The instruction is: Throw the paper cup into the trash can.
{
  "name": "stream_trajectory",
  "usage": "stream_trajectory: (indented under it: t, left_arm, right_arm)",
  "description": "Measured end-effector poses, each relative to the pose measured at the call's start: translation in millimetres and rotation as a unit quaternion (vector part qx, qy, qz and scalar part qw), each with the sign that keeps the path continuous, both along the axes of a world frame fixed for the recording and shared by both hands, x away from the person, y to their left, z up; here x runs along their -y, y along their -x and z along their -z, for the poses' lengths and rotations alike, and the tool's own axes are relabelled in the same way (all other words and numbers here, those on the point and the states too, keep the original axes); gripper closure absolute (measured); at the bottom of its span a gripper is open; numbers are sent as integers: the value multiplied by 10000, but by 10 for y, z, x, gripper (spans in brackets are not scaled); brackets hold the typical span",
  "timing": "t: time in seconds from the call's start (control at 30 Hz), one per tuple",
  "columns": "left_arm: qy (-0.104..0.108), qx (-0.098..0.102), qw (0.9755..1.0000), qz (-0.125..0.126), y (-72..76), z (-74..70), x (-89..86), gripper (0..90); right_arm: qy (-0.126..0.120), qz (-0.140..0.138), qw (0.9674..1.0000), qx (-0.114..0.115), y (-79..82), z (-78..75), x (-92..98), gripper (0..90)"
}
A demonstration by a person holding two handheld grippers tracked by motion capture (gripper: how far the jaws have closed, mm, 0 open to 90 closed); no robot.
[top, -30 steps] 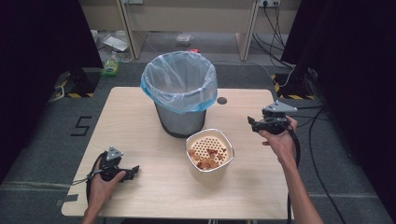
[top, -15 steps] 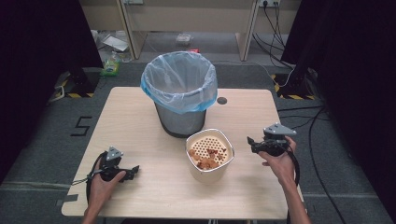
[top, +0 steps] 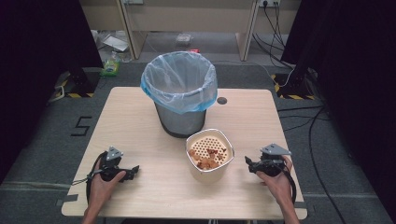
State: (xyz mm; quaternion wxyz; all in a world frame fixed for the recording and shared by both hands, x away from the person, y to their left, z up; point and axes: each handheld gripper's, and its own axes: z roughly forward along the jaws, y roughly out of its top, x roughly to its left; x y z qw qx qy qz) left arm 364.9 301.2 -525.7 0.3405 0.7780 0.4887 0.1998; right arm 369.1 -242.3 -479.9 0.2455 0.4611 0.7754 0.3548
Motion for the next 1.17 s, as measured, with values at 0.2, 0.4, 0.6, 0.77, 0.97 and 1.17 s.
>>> stream_trajectory:
  t: [0.2, 0.4, 0.6, 0.77, 0.97, 1.17]
  left_arm:
    - [-1, 1, 10000, 0, 0, 0, 0, 0]
    - [-1, 0, 10000, 0, 0, 0, 0, 0]
    - [-2, 1, 10000, 0, 1, 0, 0, 0]
    - [-2, 3, 10000, -4, 2, 0, 1, 0]
    - [-2, 3, 10000, -3, 2, 0, 1, 0]
    - [-3, 3, 10000, -3, 2, 0, 1, 0]
  right_arm:
    - [71, -50, 9995, -297, 131, 190, 6, 224]
    - [46, -75, 9989, -455, 208, 270, -4, 216]
    - [-34, -45, 9988, -485, 242, 347, -42, 197]
    - [-35, -60, 9990, -449, 264, 356, -36, 187]
    - [-34, -51, 9989, -457, 266, 356, -39, 181]
    - [-19, -29, 9989, -470, 267, 357, -39, 157]
